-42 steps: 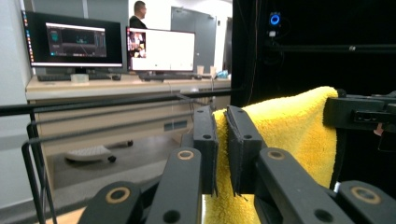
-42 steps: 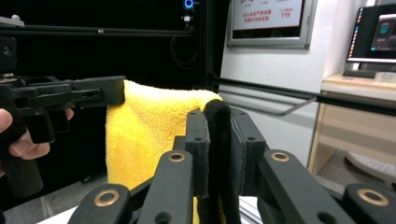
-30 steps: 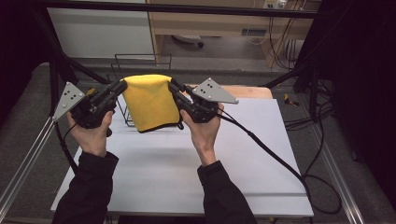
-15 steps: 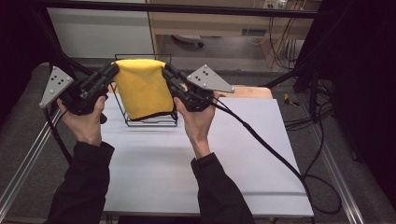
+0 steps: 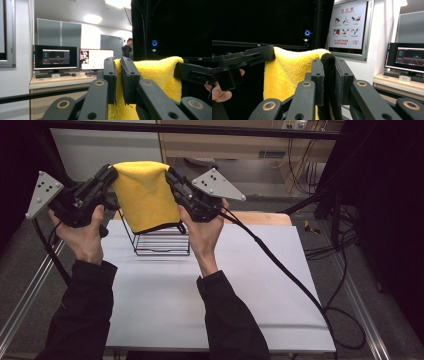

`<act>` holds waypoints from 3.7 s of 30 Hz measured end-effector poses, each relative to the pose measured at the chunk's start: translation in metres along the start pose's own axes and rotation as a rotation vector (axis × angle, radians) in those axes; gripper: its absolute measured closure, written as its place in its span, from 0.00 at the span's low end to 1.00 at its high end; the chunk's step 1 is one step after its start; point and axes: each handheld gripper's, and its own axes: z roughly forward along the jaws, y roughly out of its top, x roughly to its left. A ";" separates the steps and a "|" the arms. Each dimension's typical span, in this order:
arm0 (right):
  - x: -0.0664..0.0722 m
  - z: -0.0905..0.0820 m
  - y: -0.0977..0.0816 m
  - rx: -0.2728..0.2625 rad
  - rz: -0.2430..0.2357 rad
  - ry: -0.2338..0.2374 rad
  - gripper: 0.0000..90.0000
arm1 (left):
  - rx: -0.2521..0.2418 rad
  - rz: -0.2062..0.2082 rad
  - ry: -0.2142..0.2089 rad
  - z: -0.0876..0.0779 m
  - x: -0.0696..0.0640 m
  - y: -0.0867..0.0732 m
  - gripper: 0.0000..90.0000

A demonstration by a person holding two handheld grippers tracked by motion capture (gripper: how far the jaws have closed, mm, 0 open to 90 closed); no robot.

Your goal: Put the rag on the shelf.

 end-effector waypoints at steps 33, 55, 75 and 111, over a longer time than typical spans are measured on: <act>-0.013 0.054 0.039 -0.062 -0.027 -0.017 0.89 | -0.054 -0.004 0.075 0.049 0.035 0.044 0.92; -0.044 0.094 0.040 -0.039 -0.009 -0.024 0.89 | -0.034 -0.033 0.098 0.094 0.064 0.037 0.92; -0.046 0.087 -0.017 0.076 0.021 -0.022 0.88 | 0.103 -0.013 0.061 0.085 0.076 -0.013 0.92; -0.032 0.058 -0.052 0.194 0.015 0.037 0.87 | 0.204 0.013 -0.034 0.031 0.067 -0.045 0.92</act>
